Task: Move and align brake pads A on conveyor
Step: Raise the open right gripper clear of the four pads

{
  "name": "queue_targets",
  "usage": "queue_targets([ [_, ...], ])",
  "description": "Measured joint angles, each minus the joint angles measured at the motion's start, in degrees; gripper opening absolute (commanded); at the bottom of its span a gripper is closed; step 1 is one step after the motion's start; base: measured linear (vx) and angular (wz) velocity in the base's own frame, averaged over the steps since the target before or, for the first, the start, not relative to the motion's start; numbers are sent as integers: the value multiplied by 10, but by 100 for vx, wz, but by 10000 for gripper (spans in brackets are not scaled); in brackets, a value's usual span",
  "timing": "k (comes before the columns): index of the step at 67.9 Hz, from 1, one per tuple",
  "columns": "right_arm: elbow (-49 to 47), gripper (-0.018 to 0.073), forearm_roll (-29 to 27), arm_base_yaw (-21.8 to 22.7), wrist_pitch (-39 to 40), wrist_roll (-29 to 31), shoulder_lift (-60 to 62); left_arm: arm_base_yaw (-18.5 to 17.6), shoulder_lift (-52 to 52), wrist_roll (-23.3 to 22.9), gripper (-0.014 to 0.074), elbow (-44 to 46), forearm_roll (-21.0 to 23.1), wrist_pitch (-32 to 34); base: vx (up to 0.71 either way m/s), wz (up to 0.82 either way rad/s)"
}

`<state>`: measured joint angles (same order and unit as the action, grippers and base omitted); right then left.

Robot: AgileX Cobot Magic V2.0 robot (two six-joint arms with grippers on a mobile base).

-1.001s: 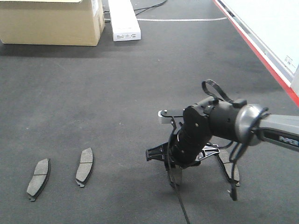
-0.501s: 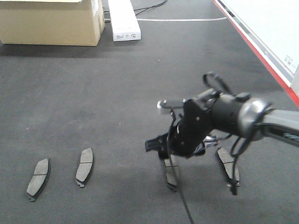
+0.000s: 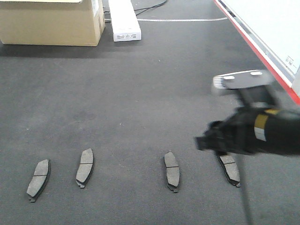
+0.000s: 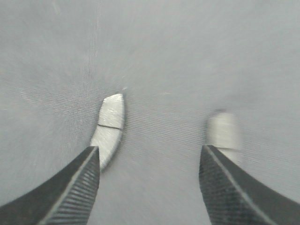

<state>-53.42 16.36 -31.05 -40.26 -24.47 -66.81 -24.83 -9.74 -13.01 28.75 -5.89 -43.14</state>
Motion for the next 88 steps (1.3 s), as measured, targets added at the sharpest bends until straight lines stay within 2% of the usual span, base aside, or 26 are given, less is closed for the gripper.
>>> queue_targets([
  [19, 114, 435, 5, 0, 1, 21, 290, 0, 0, 0, 422, 0, 0, 3, 0, 0],
  [39, 223, 435, 5, 0, 13, 56, 533, 0, 0, 0, 422, 0, 1, 3, 0, 0],
  [53, 301, 435, 5, 0, 73, 57, 637, 0, 0, 0, 420, 0, 2, 4, 0, 0],
  [60, 332, 424, 5, 0, 99, 58, 639, 0, 0, 0, 372, 0, 2, 4, 0, 0],
  [63, 341, 388, 5, 0, 109, 58, 639, 0, 0, 0, 330, 0, 4, 5, 0, 0],
  [68, 345, 292, 6, 0, 117, 64, 639, 0, 0, 1, 196, 0, 10, 12, 0, 0],
  [74, 346, 101, 7, 0, 121, 76, 639, 0, 0, 7, -4, 0, 17, 18, 0, 0],
  [78, 346, -18, 7, 0, 121, 81, 639, 0, 0, 16, -8, 0, 19, 27, 0, 0],
  [88, 346, -12, 7, 0, 124, 81, 639, 0, 0, 28, -7, 0, 27, 47, 0, 0],
])
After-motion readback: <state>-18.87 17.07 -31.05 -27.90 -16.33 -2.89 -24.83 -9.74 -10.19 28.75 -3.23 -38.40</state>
